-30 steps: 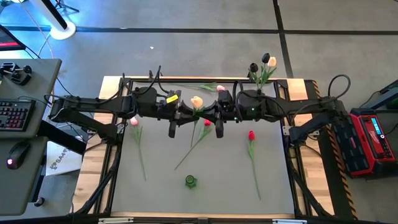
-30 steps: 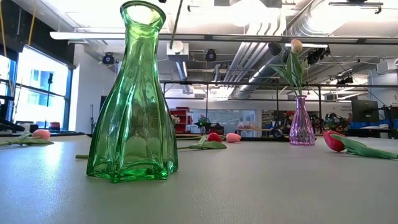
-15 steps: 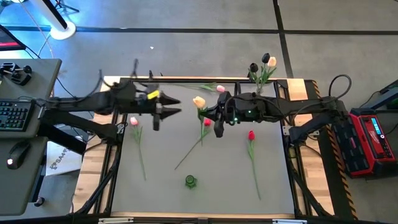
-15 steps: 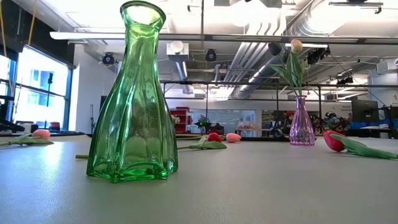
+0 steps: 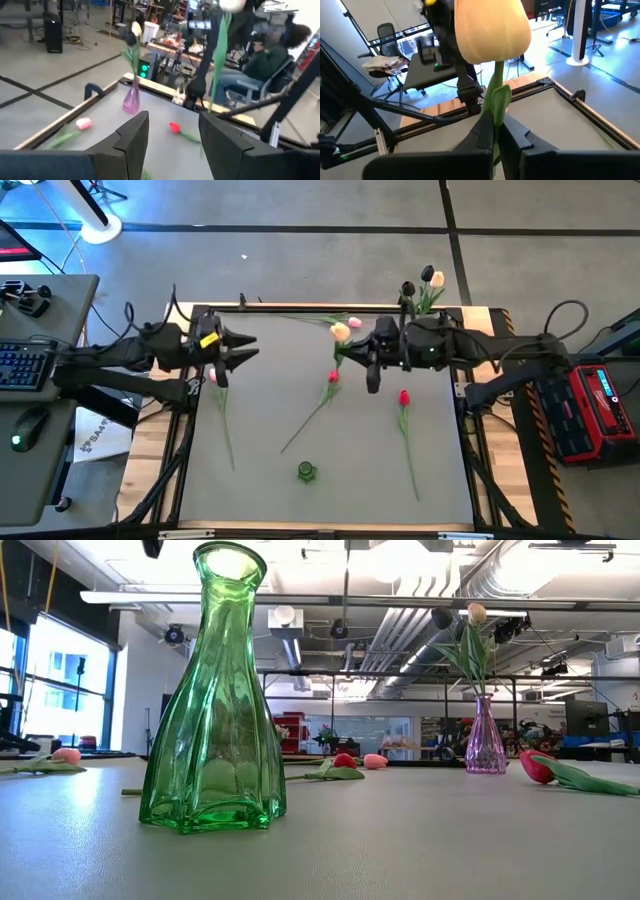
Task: Sort flowers into vase by color
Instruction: Put the white flower into the violet vase
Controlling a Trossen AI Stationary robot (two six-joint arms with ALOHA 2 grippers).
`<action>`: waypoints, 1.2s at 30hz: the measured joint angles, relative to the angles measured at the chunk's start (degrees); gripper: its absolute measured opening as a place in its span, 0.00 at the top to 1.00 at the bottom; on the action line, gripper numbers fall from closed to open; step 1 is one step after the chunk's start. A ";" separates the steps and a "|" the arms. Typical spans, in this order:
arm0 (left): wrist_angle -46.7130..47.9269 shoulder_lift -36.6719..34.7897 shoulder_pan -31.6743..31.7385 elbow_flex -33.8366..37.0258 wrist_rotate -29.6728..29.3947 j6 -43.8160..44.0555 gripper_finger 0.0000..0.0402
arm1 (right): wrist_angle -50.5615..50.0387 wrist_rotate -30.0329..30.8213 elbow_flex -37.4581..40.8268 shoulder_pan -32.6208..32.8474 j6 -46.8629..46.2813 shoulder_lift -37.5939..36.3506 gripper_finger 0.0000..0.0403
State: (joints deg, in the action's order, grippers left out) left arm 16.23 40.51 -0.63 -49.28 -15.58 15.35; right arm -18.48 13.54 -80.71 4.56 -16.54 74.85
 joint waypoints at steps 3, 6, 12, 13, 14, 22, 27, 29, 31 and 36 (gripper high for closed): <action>-0.92 -0.17 -0.84 2.39 0.03 0.58 0.59 | 0.05 0.00 0.00 -0.07 0.12 -0.62 1.00; -3.77 0.05 -1.07 3.59 0.00 2.01 0.59 | -0.16 -0.07 0.00 -0.04 0.12 -0.75 1.00; -5.93 0.05 -1.07 3.71 -0.02 1.06 0.59 | -0.28 -1.60 0.00 -0.04 0.36 -0.75 1.00; -5.98 0.07 -1.07 3.71 -0.02 1.05 0.59 | -0.31 -1.85 0.00 -0.04 0.34 -0.75 1.00; -5.94 0.07 -1.07 3.71 -0.02 1.06 0.59 | -0.33 -2.09 0.00 -0.04 0.26 -0.75 1.00; -5.71 0.49 -1.04 3.71 -0.01 1.01 0.59 | -5.52 -1.95 0.00 2.77 0.05 -1.76 1.00; -5.73 0.48 -1.04 3.71 0.00 1.01 0.59 | -13.82 0.98 0.00 6.71 -0.28 -3.09 1.00; -5.75 0.48 -1.04 3.71 -0.02 1.01 0.59 | -18.11 5.40 0.00 8.15 -2.11 -3.75 1.00; -5.77 0.46 -1.04 3.71 -0.02 1.01 0.59 | -21.69 12.38 0.00 9.11 -7.03 -4.39 1.00; -5.75 0.46 -1.04 3.71 -0.02 0.99 0.59 | -30.66 28.78 0.00 10.15 -18.67 -6.31 1.00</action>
State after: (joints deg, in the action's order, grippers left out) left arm 10.48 40.97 -1.67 -45.56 -15.59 16.34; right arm -49.14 42.32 -80.71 14.71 -35.21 68.55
